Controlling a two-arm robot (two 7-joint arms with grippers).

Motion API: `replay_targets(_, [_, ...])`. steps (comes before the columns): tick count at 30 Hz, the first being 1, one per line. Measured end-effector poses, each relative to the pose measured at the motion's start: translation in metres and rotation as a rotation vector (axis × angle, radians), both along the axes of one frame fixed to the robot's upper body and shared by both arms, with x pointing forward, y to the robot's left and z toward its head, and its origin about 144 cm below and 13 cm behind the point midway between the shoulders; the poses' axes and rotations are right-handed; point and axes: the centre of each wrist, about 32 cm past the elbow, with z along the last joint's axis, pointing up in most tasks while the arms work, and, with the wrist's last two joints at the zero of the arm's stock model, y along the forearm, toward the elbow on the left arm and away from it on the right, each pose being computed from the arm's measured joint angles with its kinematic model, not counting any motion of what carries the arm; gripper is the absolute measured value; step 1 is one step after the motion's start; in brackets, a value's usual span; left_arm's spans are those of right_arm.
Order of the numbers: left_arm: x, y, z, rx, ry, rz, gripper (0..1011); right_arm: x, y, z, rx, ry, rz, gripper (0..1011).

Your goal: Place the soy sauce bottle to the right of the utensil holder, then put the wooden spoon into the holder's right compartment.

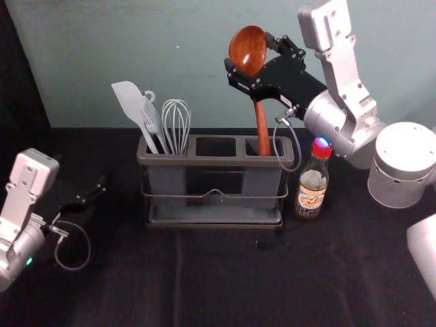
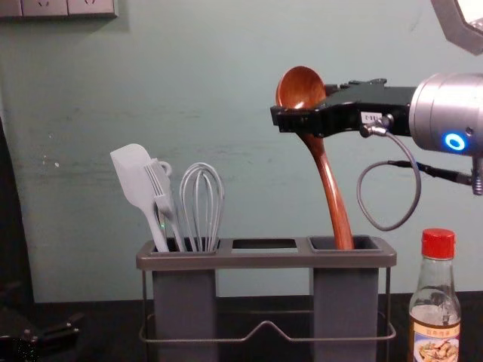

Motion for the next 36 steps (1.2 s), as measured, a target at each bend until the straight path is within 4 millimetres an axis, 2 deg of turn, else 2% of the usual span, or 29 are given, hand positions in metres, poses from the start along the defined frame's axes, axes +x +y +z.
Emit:
replay_targets(8, [0.0, 0.0, 0.0, 0.0, 0.0, 0.0, 1012, -0.009, -0.006, -0.005, 0.009, 0.01, 0.007, 842])
replay_targets(18, [0.0, 0.0, 0.0, 0.0, 0.0, 0.0, 1011, -0.035, -0.023, -0.002, 0.018, -0.001, 0.033, 842])
replay_targets(36, [0.0, 0.0, 0.0, 0.0, 0.0, 0.0, 1012, -0.066, -0.045, -0.006, 0.024, -0.003, 0.051, 842])
